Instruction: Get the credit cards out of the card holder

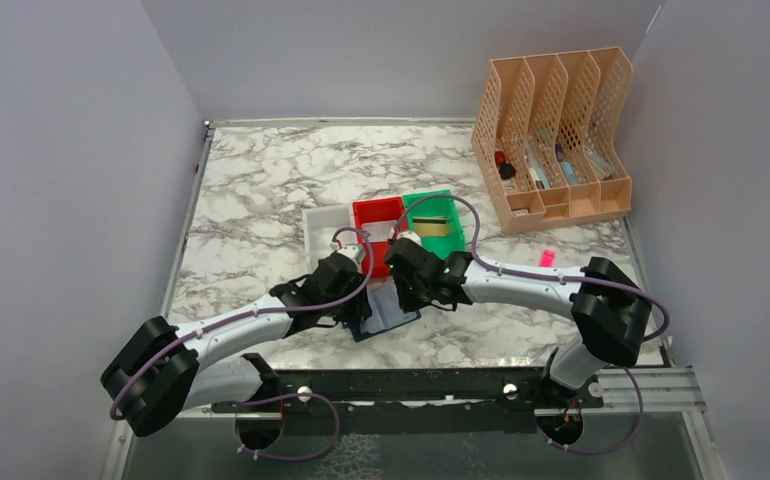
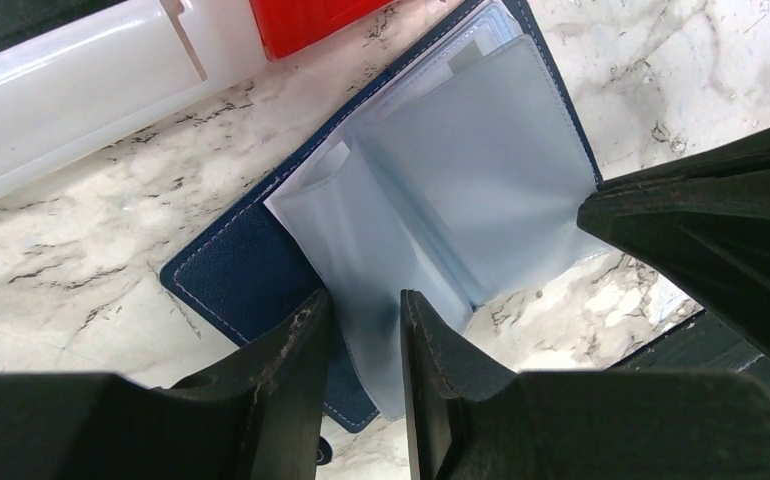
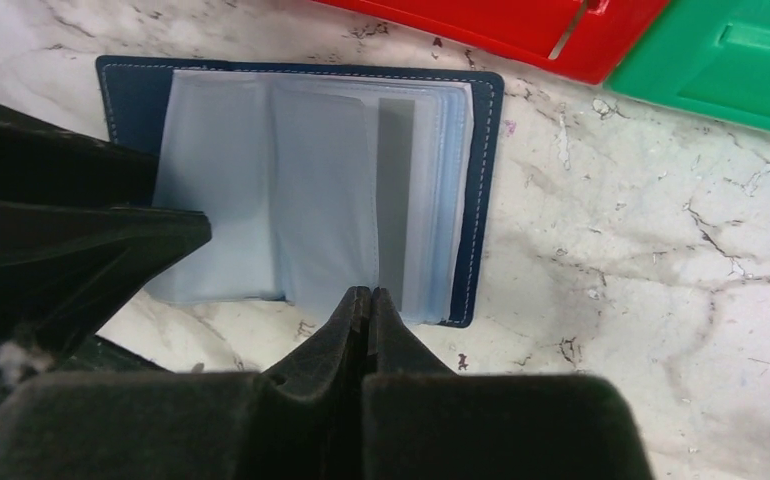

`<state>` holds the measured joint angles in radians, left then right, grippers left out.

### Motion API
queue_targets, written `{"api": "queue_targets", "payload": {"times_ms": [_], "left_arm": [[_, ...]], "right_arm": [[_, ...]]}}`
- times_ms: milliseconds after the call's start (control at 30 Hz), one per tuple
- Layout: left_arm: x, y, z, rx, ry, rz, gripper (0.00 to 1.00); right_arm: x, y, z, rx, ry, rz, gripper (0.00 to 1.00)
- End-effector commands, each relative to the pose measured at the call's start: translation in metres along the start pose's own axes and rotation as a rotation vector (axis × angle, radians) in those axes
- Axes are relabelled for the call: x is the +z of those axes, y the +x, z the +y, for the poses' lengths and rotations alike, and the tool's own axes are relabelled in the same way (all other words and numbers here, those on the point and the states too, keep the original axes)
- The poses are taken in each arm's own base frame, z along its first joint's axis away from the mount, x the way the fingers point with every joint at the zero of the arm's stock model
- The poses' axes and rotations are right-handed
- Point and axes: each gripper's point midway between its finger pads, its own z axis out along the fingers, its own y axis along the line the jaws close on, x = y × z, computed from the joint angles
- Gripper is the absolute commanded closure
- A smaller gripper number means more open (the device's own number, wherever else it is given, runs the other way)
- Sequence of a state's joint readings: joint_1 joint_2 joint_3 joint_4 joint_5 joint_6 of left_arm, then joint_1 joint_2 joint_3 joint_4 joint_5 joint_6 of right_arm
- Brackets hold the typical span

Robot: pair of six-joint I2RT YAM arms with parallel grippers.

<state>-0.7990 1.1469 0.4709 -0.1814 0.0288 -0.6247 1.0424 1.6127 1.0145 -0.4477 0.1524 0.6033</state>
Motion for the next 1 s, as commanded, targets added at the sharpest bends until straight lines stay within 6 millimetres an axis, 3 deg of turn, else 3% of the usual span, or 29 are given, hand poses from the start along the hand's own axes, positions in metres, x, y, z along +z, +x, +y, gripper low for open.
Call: {"api": "queue_targets", "payload": {"times_ms": [0, 233, 500, 667, 833, 967], "left_arm": [[-0.003, -0.010, -0.005, 0.003, 0.009, -0.036, 0.66], [-0.012, -0.016, 0.001, -0.031, -0.018, -0.093, 0.60], [-0.034, -0.028, 0.016, -0.106, -0.084, -0.201, 0.52], [-0.049, -0.037, 0.023, -0.148, -0.117, -0.274, 0.49], [-0.060, -0.042, 0.027, -0.185, -0.121, -0.327, 0.49], [-0.066, -0.044, 0.028, -0.195, -0.115, -0.352, 0.47]], "right_arm": [[-0.015, -0.004, 0.015, -0.022, -0.059, 0.001, 0.99], [-0.021, -0.009, 0.055, -0.033, -0.258, 0.009, 0.99], [-0.016, -0.012, 0.070, -0.050, -0.307, 0.018, 0.96], [-0.003, 0.001, 0.089, -0.059, -0.398, 0.084, 0.94], [0.001, 0.013, 0.106, -0.067, -0.501, 0.133, 0.85], [-0.019, 0.011, 0.121, -0.093, -0.611, 0.111, 0.71]]}}
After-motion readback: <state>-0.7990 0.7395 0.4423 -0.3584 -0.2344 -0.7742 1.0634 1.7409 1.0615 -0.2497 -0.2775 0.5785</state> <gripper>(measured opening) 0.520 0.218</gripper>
